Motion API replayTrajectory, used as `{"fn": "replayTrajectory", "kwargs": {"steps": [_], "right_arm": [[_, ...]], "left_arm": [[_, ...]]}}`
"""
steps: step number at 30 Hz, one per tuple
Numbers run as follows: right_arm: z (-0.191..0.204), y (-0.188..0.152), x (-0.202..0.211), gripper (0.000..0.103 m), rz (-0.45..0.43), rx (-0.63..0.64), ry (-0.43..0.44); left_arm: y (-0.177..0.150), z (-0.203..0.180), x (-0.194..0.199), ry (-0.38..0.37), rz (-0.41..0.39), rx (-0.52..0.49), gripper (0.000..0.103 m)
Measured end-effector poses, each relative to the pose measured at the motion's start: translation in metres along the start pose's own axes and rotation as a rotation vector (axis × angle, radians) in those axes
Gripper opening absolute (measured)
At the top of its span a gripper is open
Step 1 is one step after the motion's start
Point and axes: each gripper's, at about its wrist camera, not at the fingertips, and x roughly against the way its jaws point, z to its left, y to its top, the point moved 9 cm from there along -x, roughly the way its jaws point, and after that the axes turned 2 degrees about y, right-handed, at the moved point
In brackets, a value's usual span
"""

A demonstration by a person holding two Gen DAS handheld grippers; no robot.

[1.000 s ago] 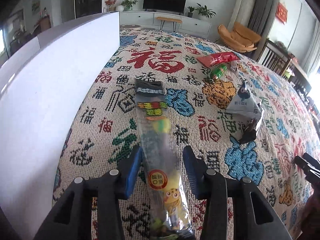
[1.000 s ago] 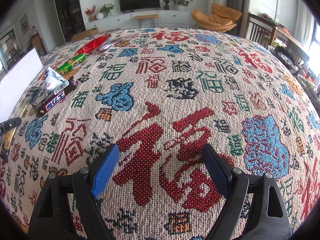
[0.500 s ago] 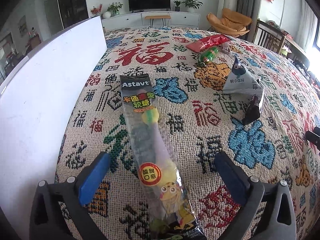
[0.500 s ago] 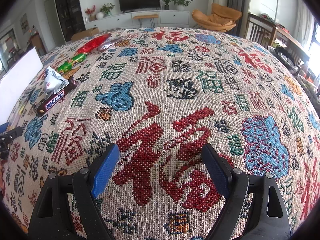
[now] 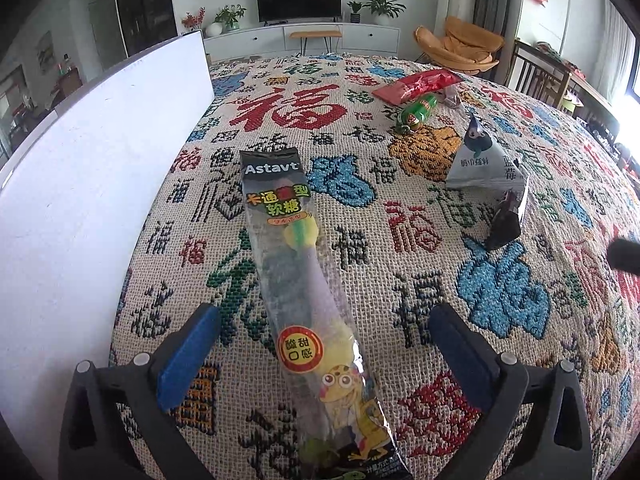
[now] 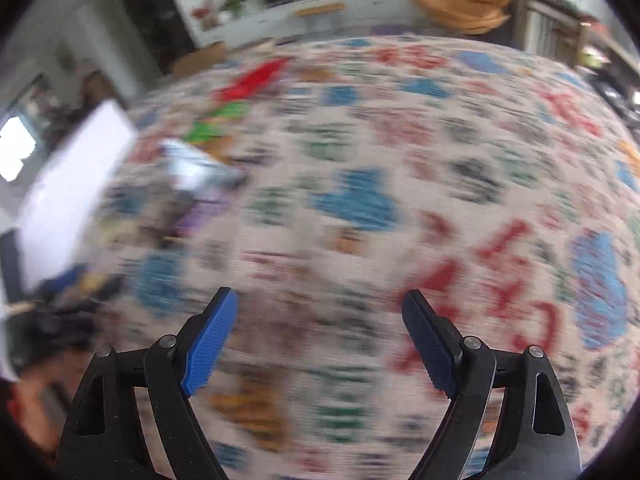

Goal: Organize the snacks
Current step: 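Grasp the Snickers bar with the right tool while the left tool holds the yellow packet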

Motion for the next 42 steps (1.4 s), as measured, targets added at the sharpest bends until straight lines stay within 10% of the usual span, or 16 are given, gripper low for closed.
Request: {"fn": "replayTrajectory", "kwargs": {"steps": [3,8,10,14,21,23,25,37,42], "right_arm": [[0.066,0.025,-0.020,0.086,0.037,0.071,0.119],[0.085,0.044,-0.078,0.077,0.148,0.052,0.006],[0.076,0.042,-0.083,0.030,0.161,0.049,-0.040],[0.058,0.028,-0.060,0.018,0.148,0.050,0.036],[-0.014,-0.029,-0.003,0.019,0.186,0.015,0.135],[-0.039,-0.040,0.013,0.028,0.169,-0.027,0.162],[-0.056,-0.041,0.029,0.060,0.114,0.034,0.043],[-0.004,-0.029,-0.012,0.068,0.060,0.384,-0.118],[-0.017,-0.028,-0.011,0.080,-0.030,0.321,-0.068]], "left_arm": [[0.000,0.000,0.000,0.000,0.000,0.000,0.103],[0.000,0.000,0.000,-0.001,0.000,0.001,0.103],[0.000,0.000,0.000,-0.001,0.000,0.001,0.103],[0.000,0.000,0.000,-0.001,0.000,0.001,0.103],[0.001,0.000,0.000,-0.001,-0.001,0.001,0.103],[0.000,0.000,-0.001,-0.001,-0.001,0.001,0.103],[0.000,0.000,-0.001,-0.001,-0.001,0.001,0.103],[0.000,0.000,0.000,-0.001,-0.001,0.002,0.103],[0.000,0.000,-0.001,0.000,-0.001,0.002,0.103]]}}
